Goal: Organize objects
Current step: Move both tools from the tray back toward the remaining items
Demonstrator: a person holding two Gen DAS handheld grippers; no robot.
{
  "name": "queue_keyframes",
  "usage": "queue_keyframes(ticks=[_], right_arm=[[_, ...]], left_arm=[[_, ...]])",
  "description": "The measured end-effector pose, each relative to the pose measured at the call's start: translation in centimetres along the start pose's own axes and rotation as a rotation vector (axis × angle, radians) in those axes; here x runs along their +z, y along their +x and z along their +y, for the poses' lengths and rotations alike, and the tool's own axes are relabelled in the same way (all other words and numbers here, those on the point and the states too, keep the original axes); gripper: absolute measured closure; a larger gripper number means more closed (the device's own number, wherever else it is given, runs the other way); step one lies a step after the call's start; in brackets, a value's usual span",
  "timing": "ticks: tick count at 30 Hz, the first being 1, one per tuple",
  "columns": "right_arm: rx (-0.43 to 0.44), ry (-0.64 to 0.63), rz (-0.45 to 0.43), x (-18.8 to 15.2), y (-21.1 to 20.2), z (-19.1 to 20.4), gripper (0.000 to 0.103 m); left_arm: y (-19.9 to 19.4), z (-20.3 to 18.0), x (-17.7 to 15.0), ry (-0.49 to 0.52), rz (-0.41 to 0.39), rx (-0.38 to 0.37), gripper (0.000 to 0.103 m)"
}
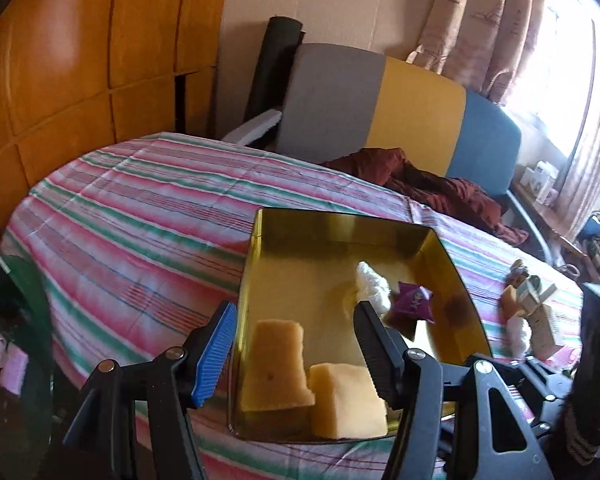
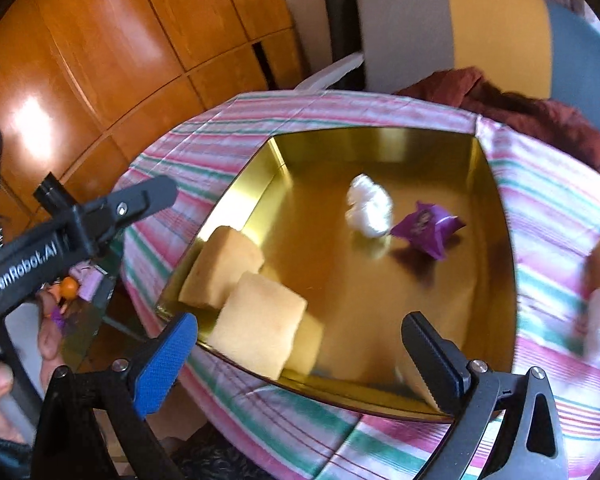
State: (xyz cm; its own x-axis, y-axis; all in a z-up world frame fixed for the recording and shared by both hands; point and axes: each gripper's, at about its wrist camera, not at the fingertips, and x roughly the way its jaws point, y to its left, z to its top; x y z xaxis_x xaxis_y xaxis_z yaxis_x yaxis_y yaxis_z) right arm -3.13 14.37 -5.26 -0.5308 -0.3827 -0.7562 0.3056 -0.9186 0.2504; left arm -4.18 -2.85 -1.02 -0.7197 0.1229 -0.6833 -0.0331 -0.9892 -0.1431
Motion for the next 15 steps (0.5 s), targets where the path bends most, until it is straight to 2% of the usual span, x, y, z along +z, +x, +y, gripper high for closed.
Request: queue_keyframes(ticks=[6, 15], right_arm=[[-0.07, -0.015, -0.034, -0.2, -0.9, -0.3, 0.0], [-0.123, 0.006, -0.07, -0.4, -2.3, -1.1, 0.0]], left_arm=[[-0.7, -0.3, -0.9, 0.022, -0.013, 0.041, 0.042], [-1.5, -1.6, -1.8, 0.07, -0.018, 0.023, 0.042]])
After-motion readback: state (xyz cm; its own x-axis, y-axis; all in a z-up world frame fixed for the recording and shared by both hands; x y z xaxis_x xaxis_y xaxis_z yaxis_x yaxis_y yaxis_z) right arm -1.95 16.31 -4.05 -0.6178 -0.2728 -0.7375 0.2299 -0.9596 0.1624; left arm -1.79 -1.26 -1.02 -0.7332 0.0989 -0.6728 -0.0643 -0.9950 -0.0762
